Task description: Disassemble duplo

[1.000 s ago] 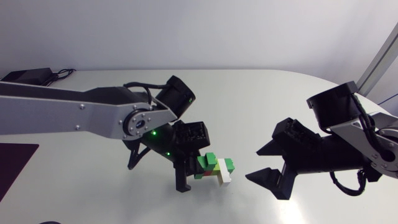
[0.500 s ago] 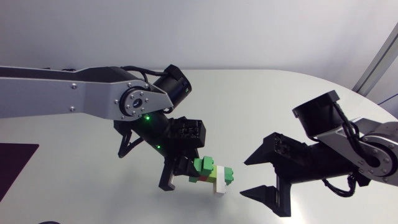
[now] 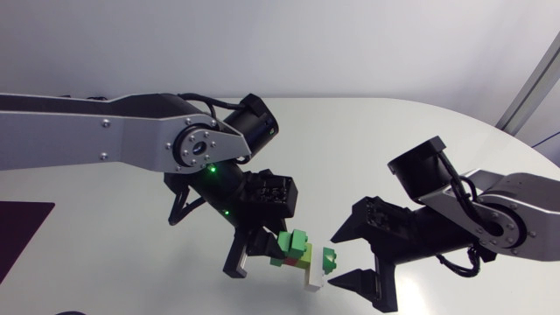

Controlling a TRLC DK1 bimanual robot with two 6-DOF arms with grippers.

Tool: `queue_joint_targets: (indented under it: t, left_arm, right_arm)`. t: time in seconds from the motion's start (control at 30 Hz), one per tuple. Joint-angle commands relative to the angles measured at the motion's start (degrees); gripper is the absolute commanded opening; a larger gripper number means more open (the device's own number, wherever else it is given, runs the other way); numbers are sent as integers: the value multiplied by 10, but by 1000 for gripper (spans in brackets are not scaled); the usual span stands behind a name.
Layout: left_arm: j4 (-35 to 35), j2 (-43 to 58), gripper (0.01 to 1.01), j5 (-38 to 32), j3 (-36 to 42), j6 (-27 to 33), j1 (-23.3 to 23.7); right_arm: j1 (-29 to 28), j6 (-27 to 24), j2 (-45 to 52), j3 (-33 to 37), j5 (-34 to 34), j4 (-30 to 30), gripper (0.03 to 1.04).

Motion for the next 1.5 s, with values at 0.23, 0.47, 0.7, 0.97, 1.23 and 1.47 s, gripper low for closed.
queue_joint_targets:
  t: [0.23, 0.47, 0.7, 0.97, 1.23, 1.47]
  left_arm:
    - [-14, -22, 287, 8, 18, 23, -6]
    - [-21, -40, 287, 8, 7, 26, -13]
    - [-51, -52, 287, 11, 21, 37, -15]
    - [-68, -54, 287, 11, 31, 49, 1]
    - [73, 11, 293, -27, -40, -6, 46]
    - [194, 77, 307, -62, -86, -76, 40]
  right_arm:
    - [24, -24, 7, -18, -25, 3, 330]
    - [24, -41, 8, -29, -37, -4, 241]
    - [53, -58, -16, -56, -19, 0, 239]
    - [70, -53, -29, -66, 18, 4, 239]
    - [29, -47, -61, -68, 30, 7, 239]
    - [33, -18, -110, -72, 41, 1, 243]
